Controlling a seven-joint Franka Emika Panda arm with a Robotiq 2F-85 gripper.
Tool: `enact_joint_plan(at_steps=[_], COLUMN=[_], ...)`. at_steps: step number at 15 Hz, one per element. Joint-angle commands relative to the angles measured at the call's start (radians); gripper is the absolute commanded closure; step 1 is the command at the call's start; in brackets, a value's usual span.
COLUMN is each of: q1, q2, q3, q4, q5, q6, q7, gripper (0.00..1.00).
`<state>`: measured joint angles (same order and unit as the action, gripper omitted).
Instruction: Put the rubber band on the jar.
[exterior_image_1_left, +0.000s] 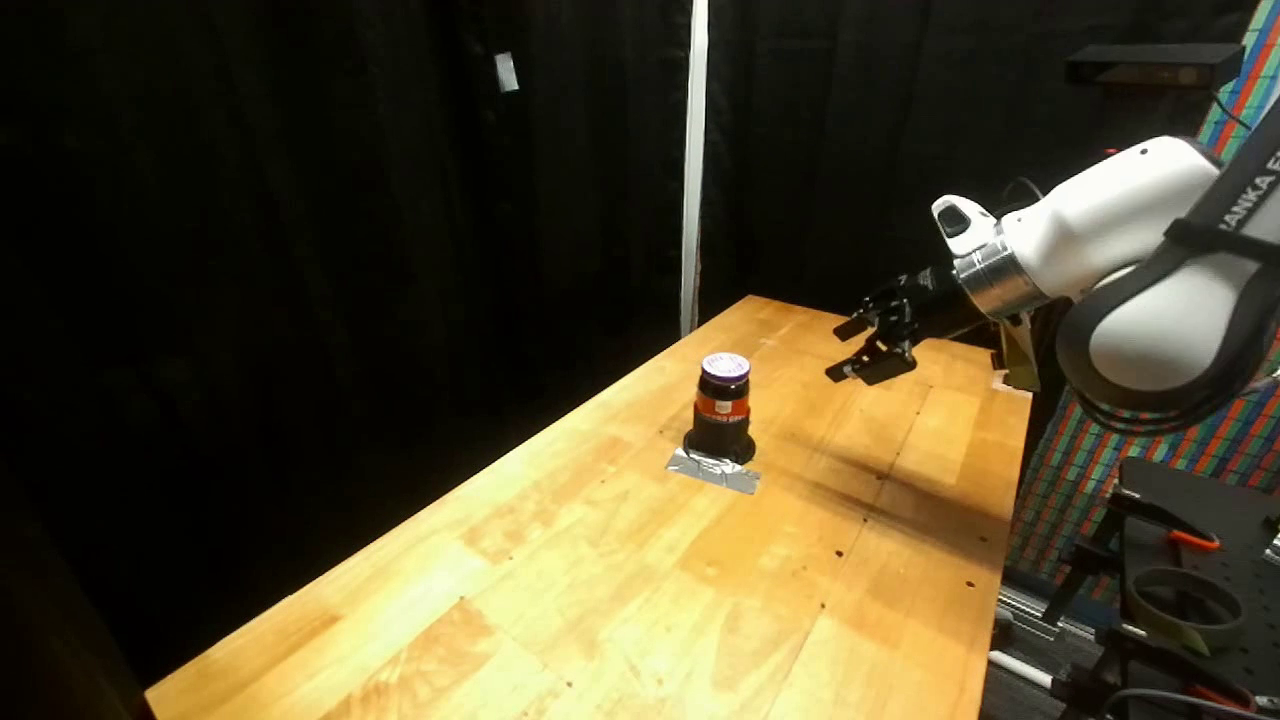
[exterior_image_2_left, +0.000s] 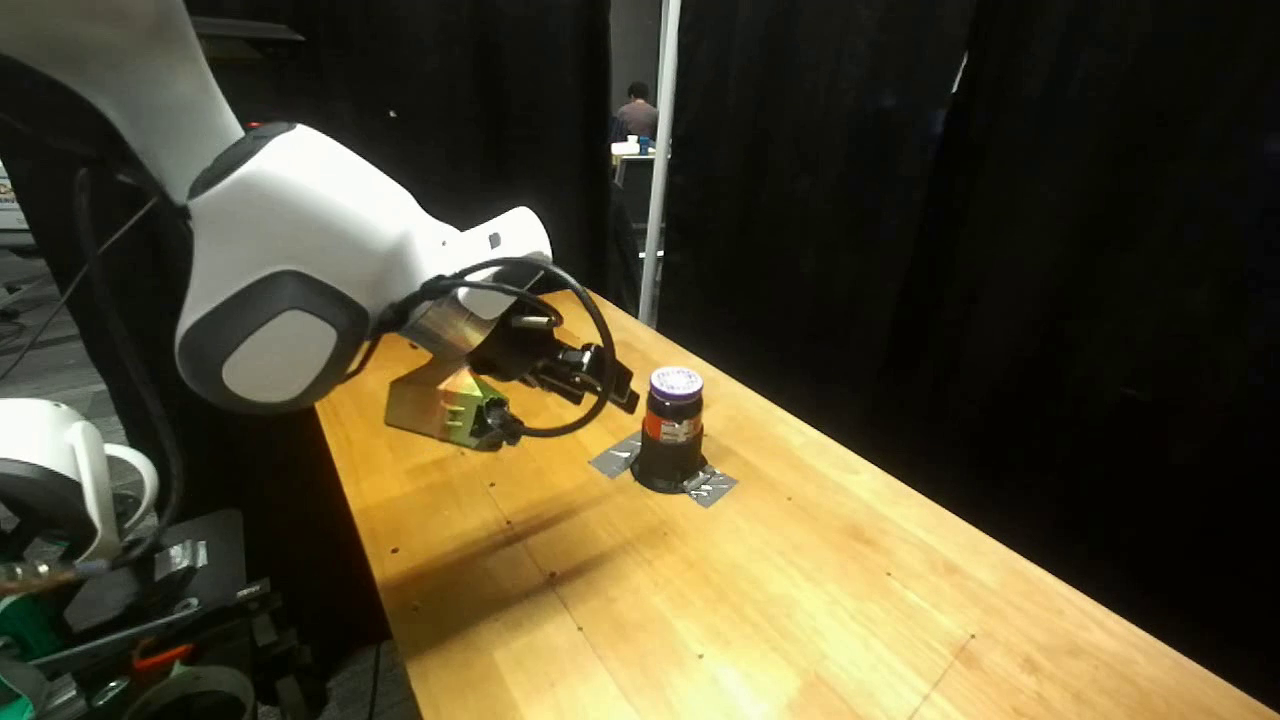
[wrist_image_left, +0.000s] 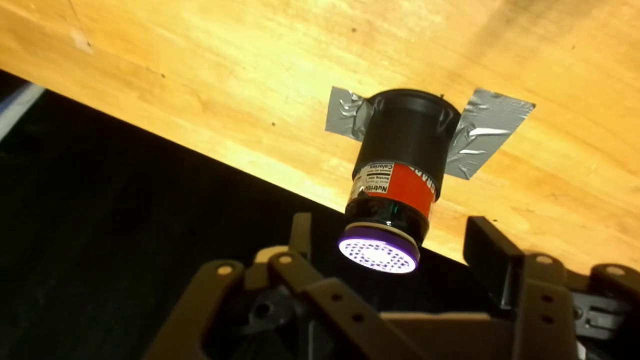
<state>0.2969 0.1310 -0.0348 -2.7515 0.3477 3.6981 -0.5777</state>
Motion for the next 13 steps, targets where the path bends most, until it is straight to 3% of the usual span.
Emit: enact_joint_plan(at_steps=[1,8,13], q1=[0.108,0.105,0.136], q2=[-0.161,-0.177,-0.194], q3=[-0.087,0.021,0.080], q4=[0.006,0.043,0.083], q5=[0.283,0.890,1.303], q6=[-0.210,-0.169,-0.121], q7=[-0.261,-0.715,-0.954], gripper=[0.00,0.00,0.00])
